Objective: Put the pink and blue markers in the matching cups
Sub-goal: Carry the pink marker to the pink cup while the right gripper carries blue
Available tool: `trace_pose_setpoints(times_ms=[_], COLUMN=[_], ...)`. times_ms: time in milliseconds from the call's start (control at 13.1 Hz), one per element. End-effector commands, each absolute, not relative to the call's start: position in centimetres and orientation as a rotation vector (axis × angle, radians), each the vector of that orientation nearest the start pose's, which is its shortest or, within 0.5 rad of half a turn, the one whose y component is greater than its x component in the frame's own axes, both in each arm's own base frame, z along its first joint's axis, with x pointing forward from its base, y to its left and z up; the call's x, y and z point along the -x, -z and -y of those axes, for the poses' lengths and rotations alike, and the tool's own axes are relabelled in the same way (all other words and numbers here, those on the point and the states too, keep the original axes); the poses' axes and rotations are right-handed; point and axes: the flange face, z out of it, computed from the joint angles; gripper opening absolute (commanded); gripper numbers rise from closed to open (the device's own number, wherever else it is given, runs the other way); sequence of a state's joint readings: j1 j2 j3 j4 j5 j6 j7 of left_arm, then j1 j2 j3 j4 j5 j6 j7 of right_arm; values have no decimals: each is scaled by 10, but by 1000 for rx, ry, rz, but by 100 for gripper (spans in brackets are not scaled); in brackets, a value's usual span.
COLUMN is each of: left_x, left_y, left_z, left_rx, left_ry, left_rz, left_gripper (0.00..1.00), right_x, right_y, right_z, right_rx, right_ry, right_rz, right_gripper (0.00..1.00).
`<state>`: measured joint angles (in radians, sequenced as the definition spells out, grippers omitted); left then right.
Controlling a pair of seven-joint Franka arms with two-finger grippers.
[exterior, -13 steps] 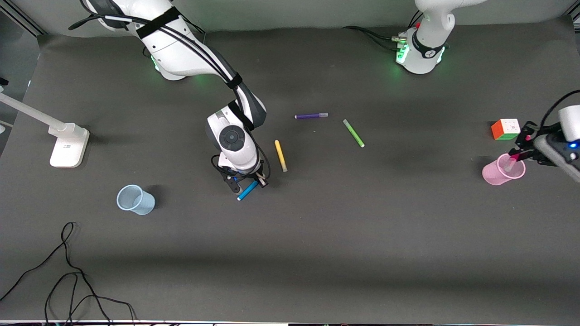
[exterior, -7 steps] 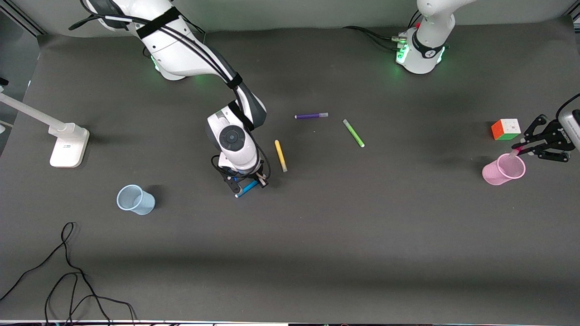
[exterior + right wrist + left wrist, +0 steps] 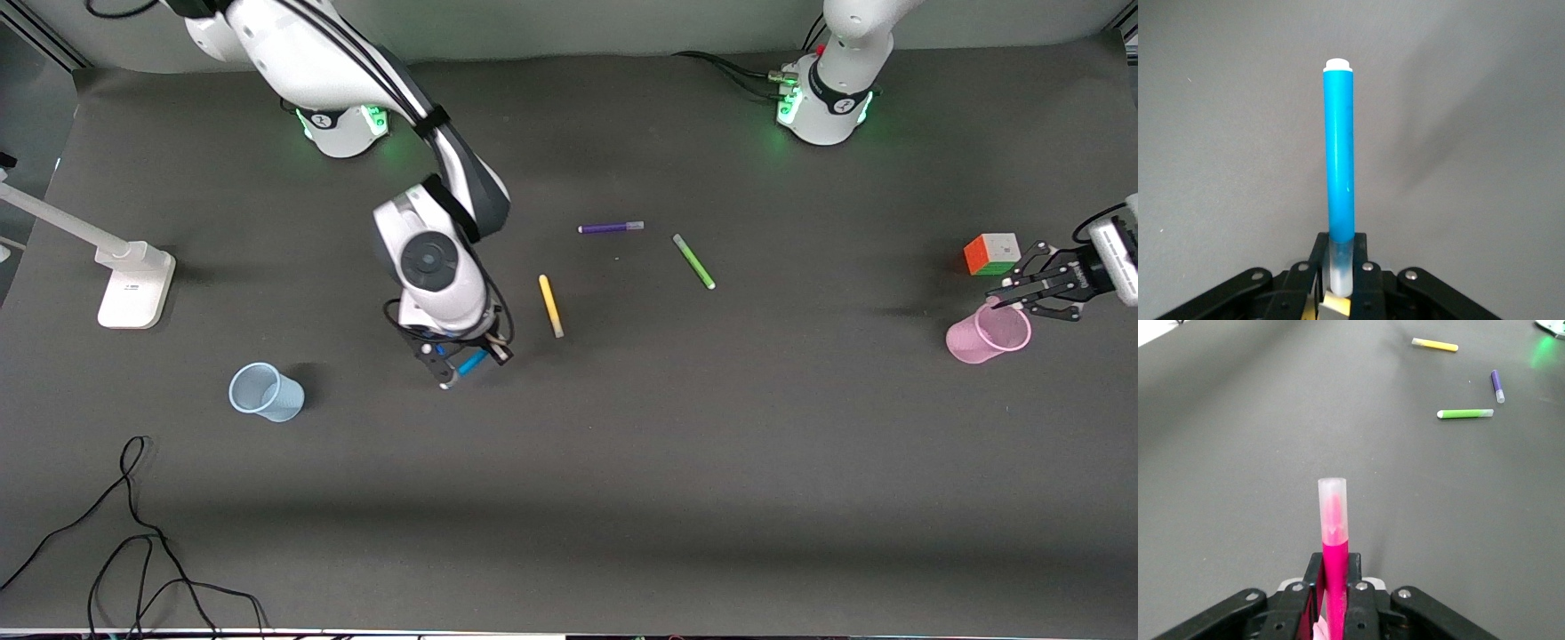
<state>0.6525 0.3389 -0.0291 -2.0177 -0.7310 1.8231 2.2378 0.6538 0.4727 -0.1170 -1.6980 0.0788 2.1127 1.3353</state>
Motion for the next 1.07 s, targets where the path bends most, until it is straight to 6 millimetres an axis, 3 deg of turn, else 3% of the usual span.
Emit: trace_pose_setpoints(times_ms=[0, 230, 459, 689, 919, 995], left_x=[-480, -489, -493, -503, -507, -504], left_y=[-255, -266, -270, -258, -254, -250], left_z=[-282, -288, -291, -297, -297, -299], left_rx=[-1967, -1975, -1979, -1969, -1956, -1949], left_ry=[-828, -844, -849, -851, -853, -853], left_rz=[1439, 1463, 1475, 1474, 1470, 1455], left_gripper=[0, 0, 0, 0, 0, 83], right_x=[-575, -583, -587, -587, -584, -583], right_y=[-381, -439, -477, -504, -517, -520], right_z=[-317, -248, -159, -64, 10, 30], right_rx=[2993, 3094, 3156, 3162, 3162, 3159], right_ry=[-112, -176, -269, -322, -328, -323], right_rz=[-1134, -885, -622, -389, -159, -101], right_gripper=[9, 9, 9, 9, 9, 9])
